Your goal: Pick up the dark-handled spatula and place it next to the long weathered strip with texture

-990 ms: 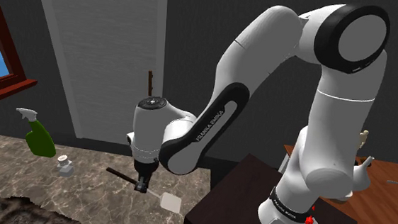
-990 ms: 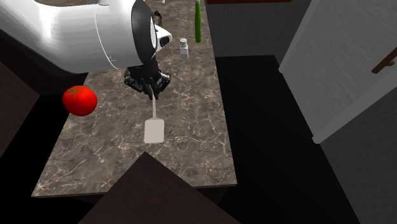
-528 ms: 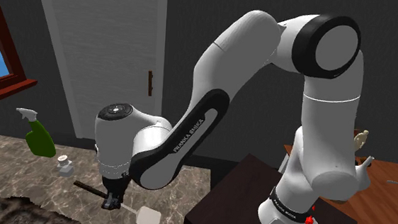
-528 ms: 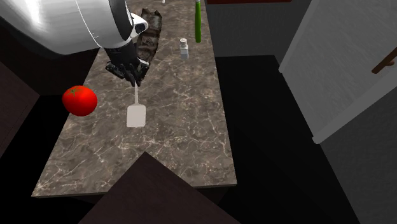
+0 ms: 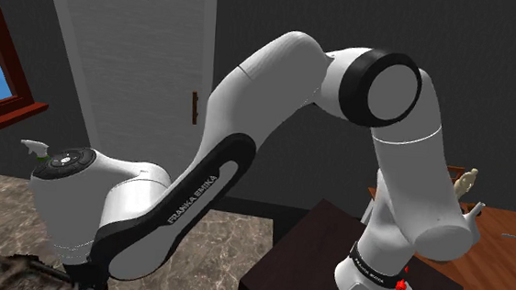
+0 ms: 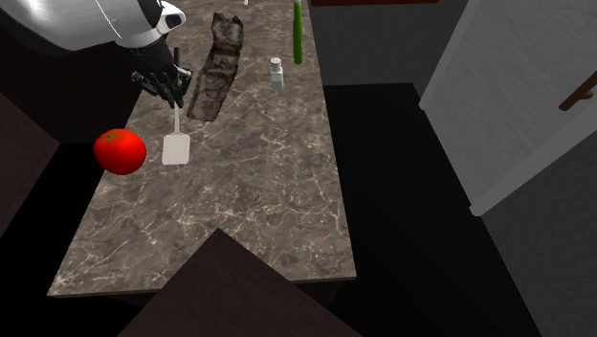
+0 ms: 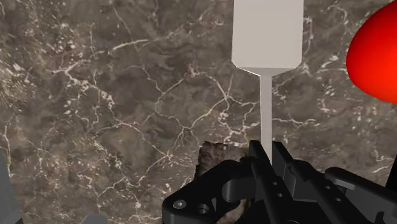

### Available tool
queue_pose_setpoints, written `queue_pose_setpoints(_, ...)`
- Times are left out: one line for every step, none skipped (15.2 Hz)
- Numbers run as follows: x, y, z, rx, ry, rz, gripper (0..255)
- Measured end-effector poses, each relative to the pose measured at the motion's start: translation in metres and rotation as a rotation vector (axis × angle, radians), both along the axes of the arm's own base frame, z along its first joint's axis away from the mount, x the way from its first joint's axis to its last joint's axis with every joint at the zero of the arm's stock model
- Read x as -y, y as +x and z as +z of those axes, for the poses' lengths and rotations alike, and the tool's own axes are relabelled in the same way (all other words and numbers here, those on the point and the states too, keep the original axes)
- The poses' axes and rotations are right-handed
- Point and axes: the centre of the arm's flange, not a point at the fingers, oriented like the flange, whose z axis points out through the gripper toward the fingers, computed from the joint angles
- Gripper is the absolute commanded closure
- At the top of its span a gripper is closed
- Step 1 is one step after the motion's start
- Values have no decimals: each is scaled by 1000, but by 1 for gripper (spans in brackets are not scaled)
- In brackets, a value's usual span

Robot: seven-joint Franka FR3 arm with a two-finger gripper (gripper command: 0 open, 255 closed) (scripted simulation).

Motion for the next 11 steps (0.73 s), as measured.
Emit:
queue_pose_setpoints(-14, 2, -2, 0, 0, 0, 255)
queue_pose_setpoints(-25, 2, -1, 0, 0, 0, 255)
queue_pose_setpoints(-40, 1, 0, 0, 0, 0, 255)
queue_pose_setpoints(-54, 3, -1, 0, 1, 0, 255)
queue_pose_setpoints(-66, 3, -1, 0, 0, 0, 255)
queue_pose_setpoints(-80, 4, -1, 0, 0, 0, 255)
queue_pose_setpoints(-95, 7, -2, 1, 1, 0, 255)
queue_pose_setpoints(-105, 8, -2, 0, 0, 0, 255)
queue_pose_setpoints(-119, 7, -1, 1, 0, -1, 255)
queue_pose_setpoints(-133, 7, 0, 1, 1, 0, 255)
queue_pose_setpoints(-146, 9, 0, 1, 1, 0, 255)
